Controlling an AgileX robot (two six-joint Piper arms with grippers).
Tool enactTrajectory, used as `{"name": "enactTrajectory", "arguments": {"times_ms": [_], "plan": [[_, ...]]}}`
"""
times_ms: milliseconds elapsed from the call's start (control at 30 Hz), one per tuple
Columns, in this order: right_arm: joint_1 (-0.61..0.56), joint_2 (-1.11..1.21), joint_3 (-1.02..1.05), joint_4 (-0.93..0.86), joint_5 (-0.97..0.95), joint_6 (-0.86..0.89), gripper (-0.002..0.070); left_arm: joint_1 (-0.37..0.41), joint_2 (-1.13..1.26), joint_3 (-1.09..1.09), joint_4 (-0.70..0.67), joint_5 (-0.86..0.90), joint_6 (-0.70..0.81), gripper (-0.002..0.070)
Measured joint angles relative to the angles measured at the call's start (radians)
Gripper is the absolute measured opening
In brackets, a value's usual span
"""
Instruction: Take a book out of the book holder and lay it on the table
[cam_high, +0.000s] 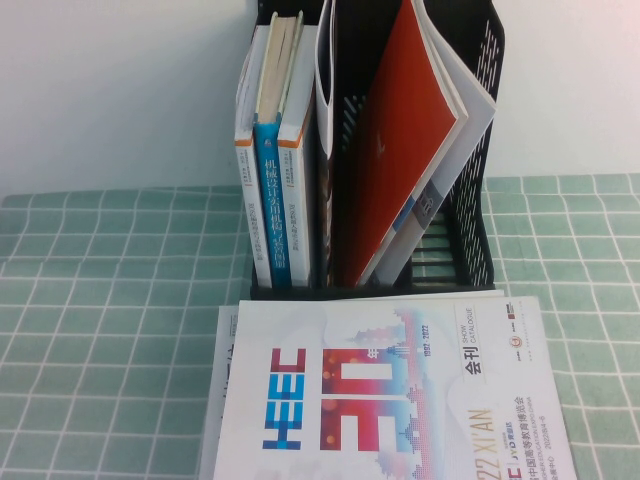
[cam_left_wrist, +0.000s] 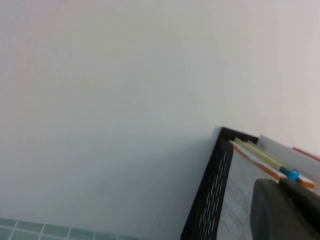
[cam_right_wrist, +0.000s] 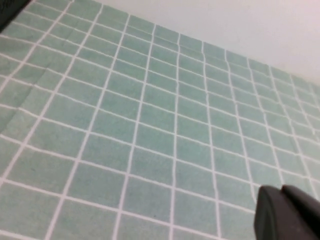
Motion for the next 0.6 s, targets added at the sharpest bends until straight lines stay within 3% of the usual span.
{"name": "enactTrajectory", "arguments": {"times_ms": [200, 400, 600], "plan": [[0.0, 0.0, 0.0, -0.092, -0.153, -0.021, -0.0002, 0.0, 0.11, -0.133, 0.002, 0.221, 0.051, -0.0003], [0.0, 0.0, 0.0, -0.109, -0.601, 0.084, -0.0002, 0.0, 0.18, -0.144, -0.074, 0.221, 0.082, -0.0003], [0.0, 0.0, 0.0, -0.122, -1.053, 0.133, -0.0002, 0.0, 0.248, -0.251, -0.22, 0.321, 0.334, -0.0003]]}}
